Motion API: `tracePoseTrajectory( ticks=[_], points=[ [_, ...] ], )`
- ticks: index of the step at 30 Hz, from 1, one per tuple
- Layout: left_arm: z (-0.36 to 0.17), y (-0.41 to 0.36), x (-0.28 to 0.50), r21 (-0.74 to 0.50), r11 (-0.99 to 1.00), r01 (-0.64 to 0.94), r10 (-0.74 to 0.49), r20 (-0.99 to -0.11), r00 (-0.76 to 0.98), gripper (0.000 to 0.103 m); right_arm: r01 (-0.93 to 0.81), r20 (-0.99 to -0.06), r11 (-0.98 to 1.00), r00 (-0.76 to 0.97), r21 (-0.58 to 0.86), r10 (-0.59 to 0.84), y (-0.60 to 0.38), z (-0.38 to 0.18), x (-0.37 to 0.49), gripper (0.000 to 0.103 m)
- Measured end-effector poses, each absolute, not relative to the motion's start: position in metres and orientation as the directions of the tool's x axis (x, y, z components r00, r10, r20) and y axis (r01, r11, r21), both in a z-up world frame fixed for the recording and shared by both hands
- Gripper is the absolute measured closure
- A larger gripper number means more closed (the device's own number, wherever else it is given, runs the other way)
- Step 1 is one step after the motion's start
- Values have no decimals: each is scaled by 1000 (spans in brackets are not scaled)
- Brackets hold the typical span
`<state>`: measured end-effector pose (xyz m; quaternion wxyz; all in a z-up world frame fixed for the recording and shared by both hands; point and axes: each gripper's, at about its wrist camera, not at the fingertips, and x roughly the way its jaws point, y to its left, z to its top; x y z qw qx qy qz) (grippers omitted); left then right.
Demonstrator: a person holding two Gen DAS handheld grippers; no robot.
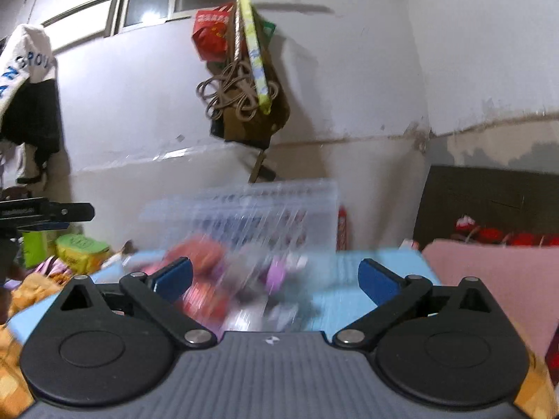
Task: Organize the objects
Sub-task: 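Grasp the large purple box with the right tool while the left tool grasps the clear bag with black clip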
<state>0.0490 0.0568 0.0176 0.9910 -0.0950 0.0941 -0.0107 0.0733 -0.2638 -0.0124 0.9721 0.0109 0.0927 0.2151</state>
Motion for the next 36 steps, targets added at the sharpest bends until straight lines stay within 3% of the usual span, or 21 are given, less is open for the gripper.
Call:
tracePoseTrajectory(
  ticks=[4, 8, 10, 20, 25, 26, 29, 36],
  points=[
    [-4, 58, 23, -204, 978, -39, 0, -189, 982, 8, -447, -197, 884, 862, 137, 467, -260, -32, 53, 6],
    [-21, 60, 18, -209, 977, -41, -12, -247, 969, 22, -419, -228, 901, 871, 113, 434, -245, -42, 59, 28],
    [-32, 60, 16, -217, 975, -43, -19, -279, 960, 25, -428, -231, 892, 862, 143, 451, -244, -43, 63, 34],
    [-43, 43, 24, -160, 985, -59, 6, -313, 950, 25, -418, -306, 906, 855, 73, 419, -224, -60, 67, 38],
    [-48, 34, 30, -136, 989, -57, 8, -335, 942, 26, -425, -307, 903, 853, 62, 422, -225, -64, 62, 48],
    [-50, 33, 31, -124, 990, -63, 17, -339, 941, 30, -424, -308, 904, 854, 54, 419, -225, -64, 61, 53],
    [-52, 34, 34, -146, 989, -30, -24, -353, 935, 52, -417, -293, 906, 860, 69, 418, -232, -62, 58, 53],
    [-56, 29, 34, -118, 992, -35, -7, -341, 940, 51, -399, -269, 913, 873, 86, 407, -245, -56, 55, 53]
  ],
)
